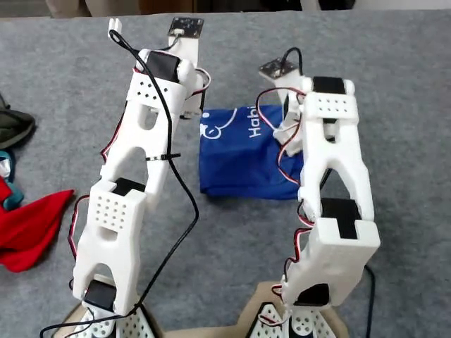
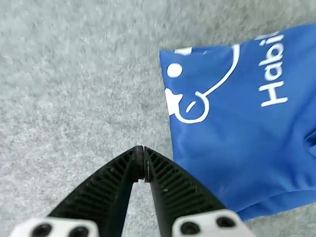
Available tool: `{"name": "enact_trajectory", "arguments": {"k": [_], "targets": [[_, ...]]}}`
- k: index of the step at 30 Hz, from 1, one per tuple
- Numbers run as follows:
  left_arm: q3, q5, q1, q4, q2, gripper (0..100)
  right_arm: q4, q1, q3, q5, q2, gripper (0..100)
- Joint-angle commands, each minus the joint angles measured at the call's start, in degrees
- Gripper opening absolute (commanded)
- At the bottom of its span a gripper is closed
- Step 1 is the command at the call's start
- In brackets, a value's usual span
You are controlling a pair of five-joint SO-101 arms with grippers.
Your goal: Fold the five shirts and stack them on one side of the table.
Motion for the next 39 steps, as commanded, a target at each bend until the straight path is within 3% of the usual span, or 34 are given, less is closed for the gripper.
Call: {"name": "enact_trajectory", "arguments": {"k": [1, 10, 21, 29, 35, 39], "targets": [[0.4, -0.4, 1.1, 0.6, -4.6, 2, 3.6, 3.7, -5.5, -1.8, -4.4, 3.0], [0.0, -0.4, 2.7, 0.5, -4.2, 2, 11.5, 13.7, -6.7, -1.5, -4.4, 3.0], [1.0, -0.5, -2.1, 0.4, 1.6, 2, 8.7, -4.4, -7.1, -3.0, -5.5, 3.4], [0.9, -0.5, -3.4, 0.4, 5.9, 2, 1.6, -6.5, -7.6, -5.2, 1.5, 3.6], [0.9, -0.5, -4.4, -1.5, 6.4, 2, 0.7, -7.7, -7.2, -5.6, 3.2, 15.9], [1.4, -0.5, -5.0, -1.5, 6.5, 2, 0.7, -8.8, -7.2, -5.6, 3.5, 16.4]]}}
